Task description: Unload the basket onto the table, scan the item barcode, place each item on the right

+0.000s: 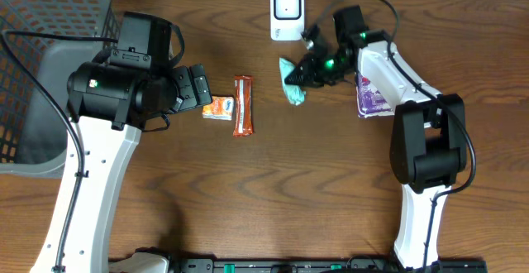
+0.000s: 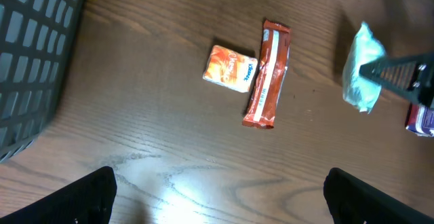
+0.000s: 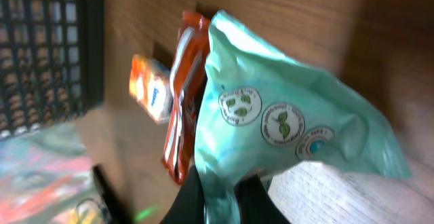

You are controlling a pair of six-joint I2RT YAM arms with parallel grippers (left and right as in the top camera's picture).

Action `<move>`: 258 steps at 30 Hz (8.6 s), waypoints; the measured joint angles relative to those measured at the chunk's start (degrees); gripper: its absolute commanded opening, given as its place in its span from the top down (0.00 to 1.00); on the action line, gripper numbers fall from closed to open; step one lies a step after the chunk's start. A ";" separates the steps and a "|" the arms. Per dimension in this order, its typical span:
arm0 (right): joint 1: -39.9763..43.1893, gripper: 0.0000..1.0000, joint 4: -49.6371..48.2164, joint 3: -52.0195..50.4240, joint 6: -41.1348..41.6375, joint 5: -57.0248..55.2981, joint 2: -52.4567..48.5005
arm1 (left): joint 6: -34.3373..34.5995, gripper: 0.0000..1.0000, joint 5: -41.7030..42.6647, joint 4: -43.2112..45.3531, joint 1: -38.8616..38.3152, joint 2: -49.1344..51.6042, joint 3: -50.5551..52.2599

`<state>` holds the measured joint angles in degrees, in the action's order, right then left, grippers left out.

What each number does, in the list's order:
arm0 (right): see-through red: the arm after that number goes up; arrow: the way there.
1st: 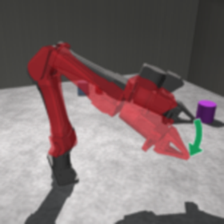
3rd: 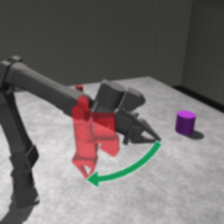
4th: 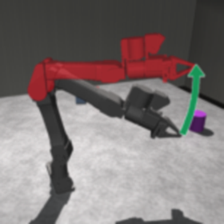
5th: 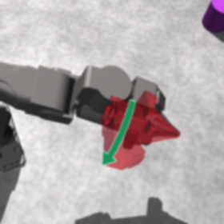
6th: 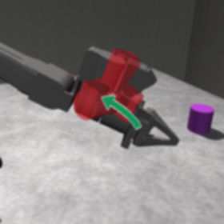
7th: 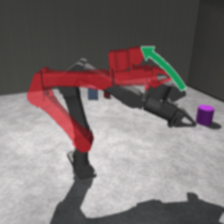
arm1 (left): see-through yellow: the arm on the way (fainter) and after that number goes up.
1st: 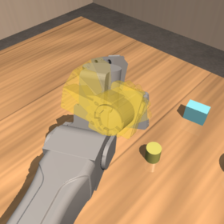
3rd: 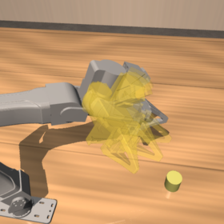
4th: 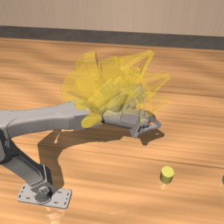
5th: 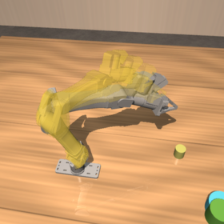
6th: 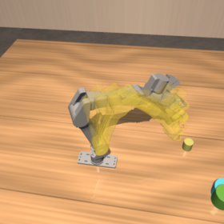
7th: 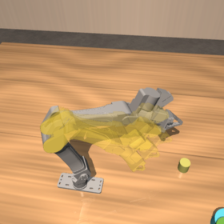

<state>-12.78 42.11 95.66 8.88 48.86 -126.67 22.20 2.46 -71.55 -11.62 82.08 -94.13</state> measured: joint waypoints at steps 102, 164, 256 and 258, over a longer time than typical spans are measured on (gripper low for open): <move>6.54 0.56 -6.54 -15.34 11.69 -2.12 3.08 | 0.00 0.02 0.02 0.00 0.00 0.00 0.02; -14.03 0.43 1.79 1.84 18.73 -35.39 3.85 | 0.00 0.02 0.02 0.00 0.00 0.00 0.02; 19.21 0.08 11.85 -5.55 -4.66 -17.27 11.76 | 0.00 0.02 0.02 0.00 0.00 0.00 0.02; 20.15 0.07 9.92 -5.18 -3.52 -18.16 11.76 | 0.00 0.02 0.02 0.00 0.00 0.00 0.02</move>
<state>7.38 52.03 90.48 5.37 30.70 -114.91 22.20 2.48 -71.55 -11.62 82.08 -94.11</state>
